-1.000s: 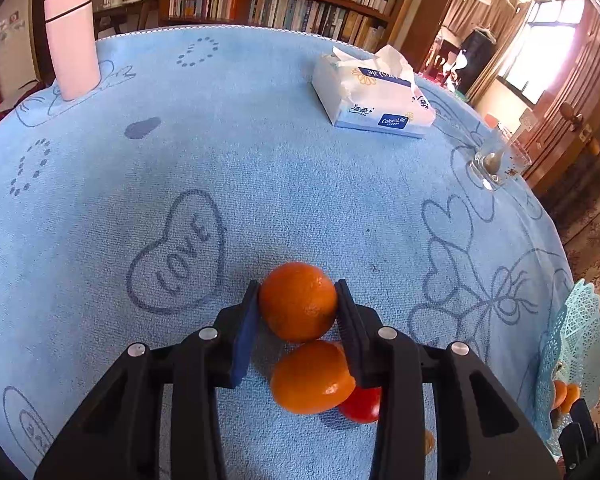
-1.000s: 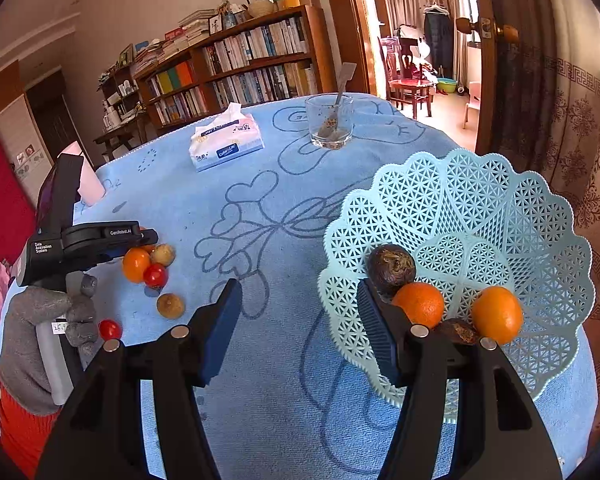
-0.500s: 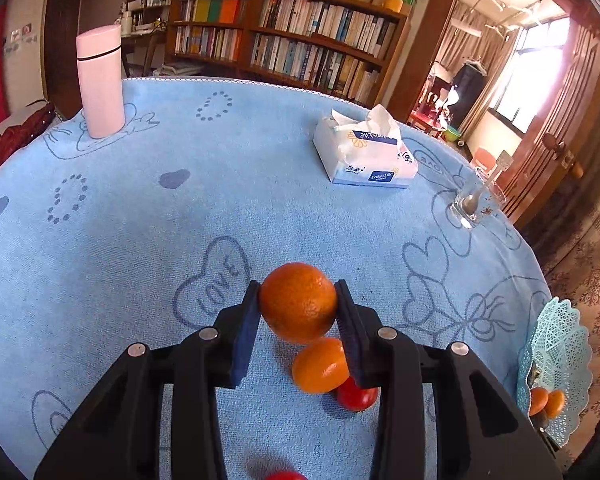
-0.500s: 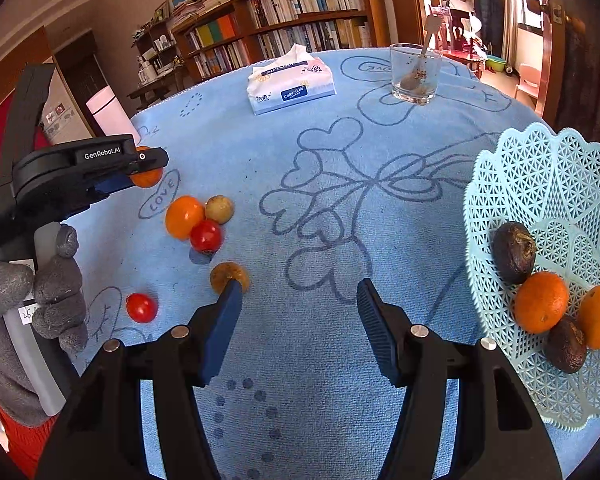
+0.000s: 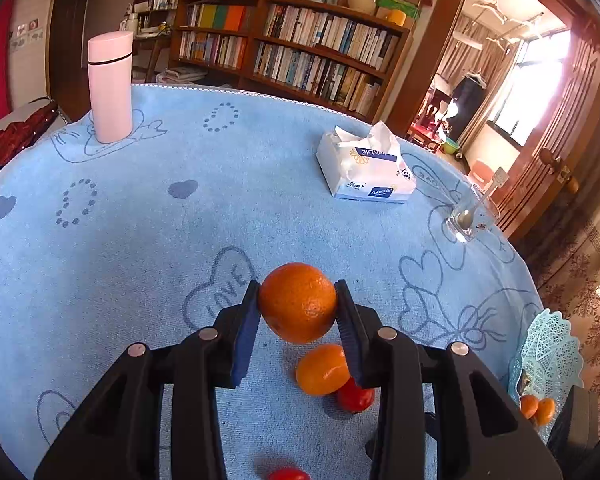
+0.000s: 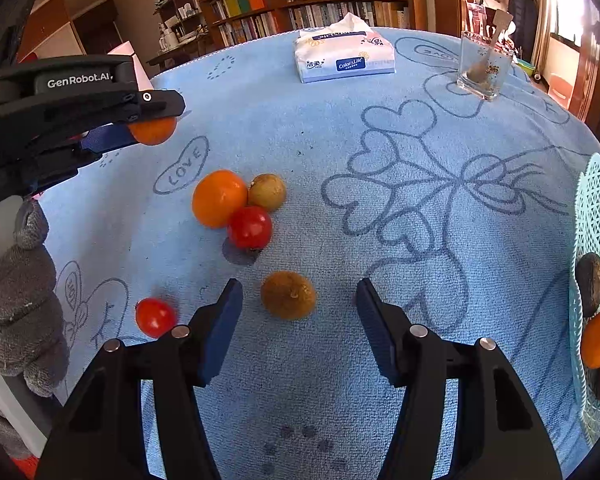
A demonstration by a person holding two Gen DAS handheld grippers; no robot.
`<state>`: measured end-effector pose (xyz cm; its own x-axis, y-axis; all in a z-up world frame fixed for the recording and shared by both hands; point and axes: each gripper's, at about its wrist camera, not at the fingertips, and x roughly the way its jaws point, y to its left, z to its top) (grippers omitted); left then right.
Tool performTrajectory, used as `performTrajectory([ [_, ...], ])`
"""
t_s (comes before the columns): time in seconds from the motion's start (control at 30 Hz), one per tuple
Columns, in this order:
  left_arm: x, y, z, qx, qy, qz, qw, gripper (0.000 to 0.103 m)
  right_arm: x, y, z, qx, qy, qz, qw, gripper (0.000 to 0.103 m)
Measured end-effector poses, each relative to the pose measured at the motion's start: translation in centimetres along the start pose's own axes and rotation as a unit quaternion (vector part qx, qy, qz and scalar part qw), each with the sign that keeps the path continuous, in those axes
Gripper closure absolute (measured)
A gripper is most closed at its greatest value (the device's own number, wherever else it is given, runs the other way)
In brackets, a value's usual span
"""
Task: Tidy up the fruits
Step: 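Grasp the small brown fruit with the right tool while the left holds the mandarin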
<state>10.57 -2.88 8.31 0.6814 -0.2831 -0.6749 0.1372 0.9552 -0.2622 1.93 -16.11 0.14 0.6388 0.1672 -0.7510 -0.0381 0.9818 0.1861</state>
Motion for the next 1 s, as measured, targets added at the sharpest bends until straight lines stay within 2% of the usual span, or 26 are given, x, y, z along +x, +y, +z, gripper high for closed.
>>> performTrajectory([
  [0.17,-0.4,-0.1,0.0,0.002,-0.006,0.001,1.0,0.066,0.5,0.5,-0.1,-0.018,-0.003,-0.023,1.0,0.063],
  [0.3,-0.6,-0.2,0.0,0.003,-0.008,-0.001,1.0,0.066,0.2,0.8,-0.3,-0.029,-0.006,-0.025,0.999,0.074],
  [0.47,-1.0,-0.7,-0.2,0.011,-0.014,-0.003,0.9998,0.066,-1.3,0.7,-0.7,-0.027,-0.018,-0.029,0.999,0.074],
  [0.67,-1.6,-1.4,-0.3,0.019,-0.019,-0.01,0.9996,0.066,-4.6,-1.3,-0.9,0.0,-0.048,-0.046,0.998,0.074],
  [1.0,-2.2,-2.5,-0.8,0.032,-0.024,-0.022,0.999,0.066,-10.6,-7.8,-1.0,0.079,-0.102,-0.118,0.985,0.074],
])
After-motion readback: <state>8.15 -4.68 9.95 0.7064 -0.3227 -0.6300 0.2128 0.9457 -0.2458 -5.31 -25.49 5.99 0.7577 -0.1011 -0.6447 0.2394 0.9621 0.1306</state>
